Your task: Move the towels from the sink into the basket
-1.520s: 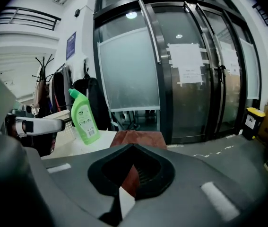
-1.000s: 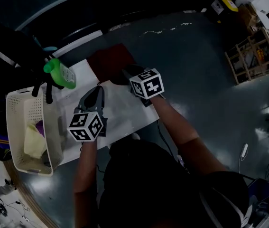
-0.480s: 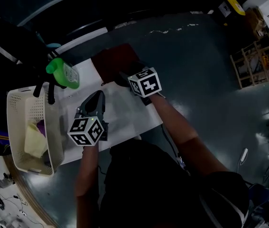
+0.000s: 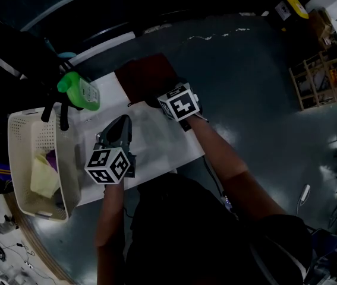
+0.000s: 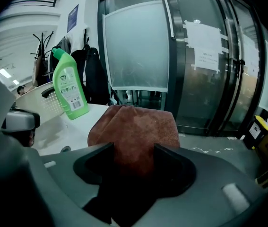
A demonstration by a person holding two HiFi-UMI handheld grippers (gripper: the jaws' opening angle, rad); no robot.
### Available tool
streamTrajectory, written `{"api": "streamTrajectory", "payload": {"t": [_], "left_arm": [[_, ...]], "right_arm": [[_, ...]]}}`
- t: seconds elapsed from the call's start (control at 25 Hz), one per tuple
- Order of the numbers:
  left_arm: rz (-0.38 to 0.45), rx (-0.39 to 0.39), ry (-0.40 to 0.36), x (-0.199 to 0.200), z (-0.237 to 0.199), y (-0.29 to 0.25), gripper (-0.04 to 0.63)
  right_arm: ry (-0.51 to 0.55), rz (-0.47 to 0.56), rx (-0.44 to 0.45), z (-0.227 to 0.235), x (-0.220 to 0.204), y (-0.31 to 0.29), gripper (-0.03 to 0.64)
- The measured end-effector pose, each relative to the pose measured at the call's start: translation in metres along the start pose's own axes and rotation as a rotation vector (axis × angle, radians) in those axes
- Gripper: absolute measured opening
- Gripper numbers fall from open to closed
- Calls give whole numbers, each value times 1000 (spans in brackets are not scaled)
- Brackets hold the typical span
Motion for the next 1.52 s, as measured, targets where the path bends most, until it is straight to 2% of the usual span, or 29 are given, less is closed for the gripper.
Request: {"api": "streamTrajectory", "payload": {"t": [0.16, 0.56, 0.68, 0.8, 0.84, 1.0, 1.24, 1.52], "left_arm": [[-3, -3, 2, -1, 1, 2, 9], [6, 8, 12, -6, -5, 10, 9], [11, 18, 19, -7, -5, 14, 9], [16, 21, 26, -8, -6, 18, 9], [19, 22, 27, -8, -6, 19, 9], [32, 27, 27, -6, -7, 25, 9], [51, 46, 30, -2, -12, 38, 9], [76, 49, 26, 6, -13, 50, 9]], "right_arm": [[33, -13, -14, -1, -3, 3, 233], [78, -29, -33, -5, -5, 2, 181], [130, -43, -54, -10, -6, 4, 129], [181, -56, -72, -18, -7, 3, 37], [183, -57, -78, -20, -7, 3, 26], [160, -55, -77, -20, -8, 4, 21], [24, 25, -41, -21, -1, 19, 17], [16, 127, -27, -33, 22, 44, 15]]}}
Point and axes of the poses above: the fingertips, and each gripper's own axes: y backward along the fingers, z to its right, x out of its top, the point moved 6 cm from there along y, backward along the fingers, and after that the axes turned 6 degrees about -z, right-handed, at the moved point
